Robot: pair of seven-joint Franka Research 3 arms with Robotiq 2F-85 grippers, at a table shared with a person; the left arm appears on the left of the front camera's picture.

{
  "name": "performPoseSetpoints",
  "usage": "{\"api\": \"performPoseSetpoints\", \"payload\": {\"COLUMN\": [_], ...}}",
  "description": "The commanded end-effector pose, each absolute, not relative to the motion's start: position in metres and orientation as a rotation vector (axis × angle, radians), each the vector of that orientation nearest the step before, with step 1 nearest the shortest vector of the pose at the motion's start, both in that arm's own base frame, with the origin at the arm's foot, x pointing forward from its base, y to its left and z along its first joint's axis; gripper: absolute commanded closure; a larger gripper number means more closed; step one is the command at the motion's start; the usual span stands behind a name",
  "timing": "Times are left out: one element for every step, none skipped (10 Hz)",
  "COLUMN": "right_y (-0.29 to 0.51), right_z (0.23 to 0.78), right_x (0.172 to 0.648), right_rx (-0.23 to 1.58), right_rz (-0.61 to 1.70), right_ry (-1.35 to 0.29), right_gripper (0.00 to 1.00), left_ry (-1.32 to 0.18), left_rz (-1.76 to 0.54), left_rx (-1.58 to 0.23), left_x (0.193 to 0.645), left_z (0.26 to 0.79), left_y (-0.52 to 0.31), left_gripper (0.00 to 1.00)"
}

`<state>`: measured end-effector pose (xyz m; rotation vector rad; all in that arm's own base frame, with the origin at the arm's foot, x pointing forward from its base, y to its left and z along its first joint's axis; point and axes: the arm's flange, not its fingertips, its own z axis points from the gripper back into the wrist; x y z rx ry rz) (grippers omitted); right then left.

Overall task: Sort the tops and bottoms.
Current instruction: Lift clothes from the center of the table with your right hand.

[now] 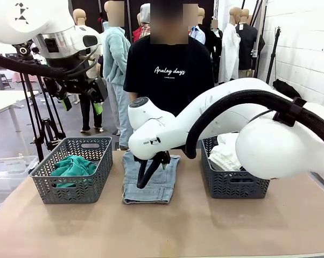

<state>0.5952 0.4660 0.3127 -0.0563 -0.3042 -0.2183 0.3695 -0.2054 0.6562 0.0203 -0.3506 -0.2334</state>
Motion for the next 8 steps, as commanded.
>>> {"api": "performPoseSetpoints", "payload": {"right_y": [0.4695, 0.4655, 0.4628, 0.4614, 0.4604, 0.4601, 0.4599, 0.4598], "right_z": [0.312, 0.31, 0.3079, 0.3059, 0.3032, 0.3029, 0.3034, 0.304], "right_x": [0.6046, 0.6082, 0.6102, 0.6122, 0.6129, 0.6124, 0.6117, 0.6117], "right_rx": [-0.028, -0.022, -0.02, -0.022, -0.024, -0.03, -0.035, -0.044], "right_rz": [-0.214, -0.224, -0.231, -0.235, -0.231, -0.227, -0.23, -0.233], "right_ry": [-0.251, -0.229, -0.216, -0.206, -0.196, -0.195, -0.184, -0.178], "right_gripper": [0.0, 0.0, 0.02, 0.1, 0.22, 0.41, 0.61, 0.81], "left_ry": [-0.346, -0.346, -0.346, -0.346, -0.346, -0.346, -0.346, -0.346], "left_rz": [-0.23, -0.23, -0.23, -0.23, -0.23, -0.23, -0.23, -0.23], "left_rx": [0.021, 0.021, 0.021, 0.021, 0.021, 0.021, 0.021, 0.021], "left_x": [0.3696, 0.3696, 0.3696, 0.3696, 0.3696, 0.3696, 0.3696, 0.3696], "left_z": [0.6575, 0.6575, 0.6575, 0.6575, 0.6575, 0.6575, 0.6575, 0.6575], "left_y": [-0.2031, -0.2031, -0.2031, -0.2031, -0.2031, -0.2031, -0.2031, -0.2031], "left_gripper": [0.0, 0.0, 0.0, 0.0, 0.0, 0.0, 0.0, 0.0]}}
